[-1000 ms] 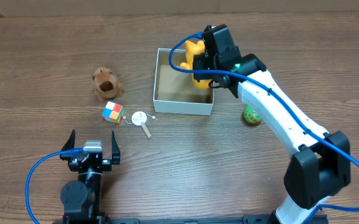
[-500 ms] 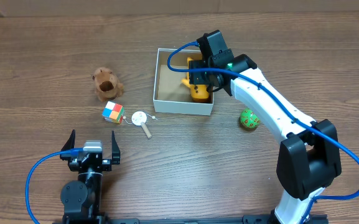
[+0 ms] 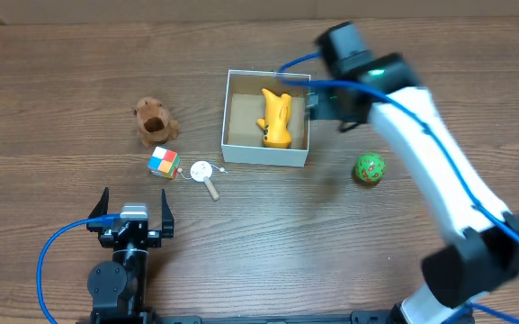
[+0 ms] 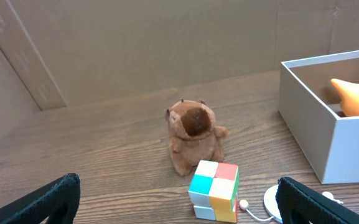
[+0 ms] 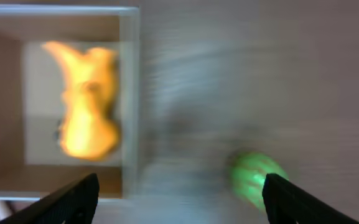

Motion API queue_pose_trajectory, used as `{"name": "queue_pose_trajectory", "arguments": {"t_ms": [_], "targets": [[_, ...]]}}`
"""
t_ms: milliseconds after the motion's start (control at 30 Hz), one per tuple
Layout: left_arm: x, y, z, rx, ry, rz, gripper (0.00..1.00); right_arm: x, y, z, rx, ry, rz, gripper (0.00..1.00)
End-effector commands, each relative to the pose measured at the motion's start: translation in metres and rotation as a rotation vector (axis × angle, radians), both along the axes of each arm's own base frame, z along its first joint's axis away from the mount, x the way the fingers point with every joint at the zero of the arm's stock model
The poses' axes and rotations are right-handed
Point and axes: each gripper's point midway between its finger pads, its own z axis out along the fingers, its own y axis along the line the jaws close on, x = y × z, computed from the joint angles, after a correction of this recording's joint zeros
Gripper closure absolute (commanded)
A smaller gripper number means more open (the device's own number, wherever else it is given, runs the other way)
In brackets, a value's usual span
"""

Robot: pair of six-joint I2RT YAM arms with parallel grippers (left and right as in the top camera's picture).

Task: Pack container
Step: 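Lower the yellow toy into the box and open the right gripper, then move the right gripper to the green ball and grasp it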

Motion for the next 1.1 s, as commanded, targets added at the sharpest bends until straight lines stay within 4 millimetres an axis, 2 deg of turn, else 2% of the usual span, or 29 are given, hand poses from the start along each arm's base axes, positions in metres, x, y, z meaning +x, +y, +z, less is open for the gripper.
{"name": "queue_pose_trajectory", "arguments": {"t_ms": [0,133,167,400,533,700,967,1033,1067], "targets": [[0.000,-0.001,0.001,0.010,-0.008,-0.007,0.00,-0.004,-0.054,0.004,0.001,0.026,-0.159,0.14],[0.000,-0.001,0.001,0.010,-0.008,-0.007,0.00,-0.006,-0.077,-0.020,0.033,0.083,-0.173,0.14],[0.000,-0.001,0.001,0.010,-0.008,-0.007,0.00,-0.007,-0.084,-0.033,0.034,0.100,-0.165,0.14],[0.000,-0.001,0.001,0.010,-0.008,-0.007,0.00,-0.023,-0.093,-0.090,0.041,0.179,-0.168,0.14],[0.000,-0.001,0.001,0.010,-0.008,-0.007,0.00,-0.037,-0.085,-0.123,0.093,0.229,-0.158,0.14],[0.000,-0.001,0.001,0.010,-0.008,-0.007,0.00,-0.050,-0.079,-0.147,0.127,0.265,-0.149,0.14],[0.000,-0.001,0.001,0.010,-0.008,-0.007,0.00,-0.055,-0.079,-0.173,0.130,0.248,-0.148,0.15],[0.000,-0.001,0.001,0.010,-0.008,-0.007,0.00,-0.057,-0.078,-0.178,0.136,0.248,-0.146,0.21],[0.000,-0.001,0.001,0.010,-0.008,-0.007,0.00,-0.057,-0.077,-0.179,0.140,0.247,-0.145,0.30]]}}
